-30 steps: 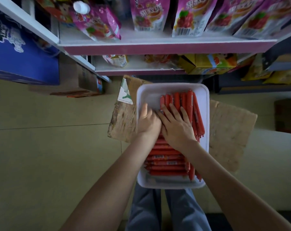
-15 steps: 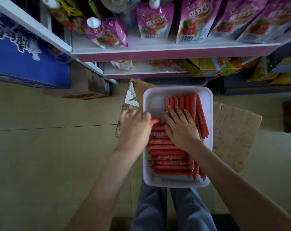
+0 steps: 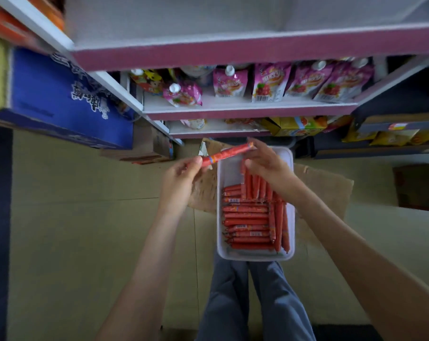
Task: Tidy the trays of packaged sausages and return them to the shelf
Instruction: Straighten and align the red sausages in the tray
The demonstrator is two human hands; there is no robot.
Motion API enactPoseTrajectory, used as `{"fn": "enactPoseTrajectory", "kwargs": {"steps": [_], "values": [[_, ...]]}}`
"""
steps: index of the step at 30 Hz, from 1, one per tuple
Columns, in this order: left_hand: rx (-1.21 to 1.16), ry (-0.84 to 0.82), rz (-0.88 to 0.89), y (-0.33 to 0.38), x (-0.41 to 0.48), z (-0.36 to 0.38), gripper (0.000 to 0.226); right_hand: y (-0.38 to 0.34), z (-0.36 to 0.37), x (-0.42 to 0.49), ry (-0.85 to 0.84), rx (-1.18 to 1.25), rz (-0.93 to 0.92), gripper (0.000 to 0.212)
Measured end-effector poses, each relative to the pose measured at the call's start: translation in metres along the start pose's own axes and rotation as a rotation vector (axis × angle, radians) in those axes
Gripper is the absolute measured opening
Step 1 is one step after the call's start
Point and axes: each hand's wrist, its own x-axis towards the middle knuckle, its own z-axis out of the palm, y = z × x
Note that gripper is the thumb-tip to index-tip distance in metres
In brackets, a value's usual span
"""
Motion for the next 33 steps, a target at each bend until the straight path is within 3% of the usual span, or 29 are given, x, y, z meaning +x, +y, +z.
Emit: {"fn": "enactPoseTrajectory", "kwargs": {"steps": [2,6,13,18,23,26,30,33], "values": [[-0.04,-0.098,0.002,0.035,-0.026,0.006,0.02,-0.055,-0.013,-0.023,0.114,0.184,-0.088,0.016],[0.07,-0.307,0.062,0.105,-0.076,0.007,0.022,-0.153,-0.042,-0.077,0.261,0.252,-0.219,0.025],[0.302,-0.506,0.313,0.195,-0.15,0.022,0.03,-0.264,-0.066,-0.169,0.324,0.14,-0.502,0.012],[0.207,-0.561,0.479,0.225,-0.18,0.033,0.028,-0.306,-0.071,-0.207,0.473,0.084,-0.677,0.025],[-0.197,-0.54,0.469,0.241,-0.194,0.038,0.012,-0.311,-0.079,-0.213,0.57,0.41,-0.663,0.026],[-0.359,-0.56,0.541,0.252,-0.208,0.043,0.011,-0.313,-0.078,-0.216,0.503,0.594,-0.631,0.026],[-0.373,-0.576,0.672,0.263,-0.228,0.058,0.018,-0.311,-0.071,-0.214,0.27,0.638,-0.63,0.019],[-0.428,-0.578,0.749,0.273,-0.238,0.063,0.02,-0.316,-0.071,-0.215,0.191,0.699,-0.678,0.03]]}}
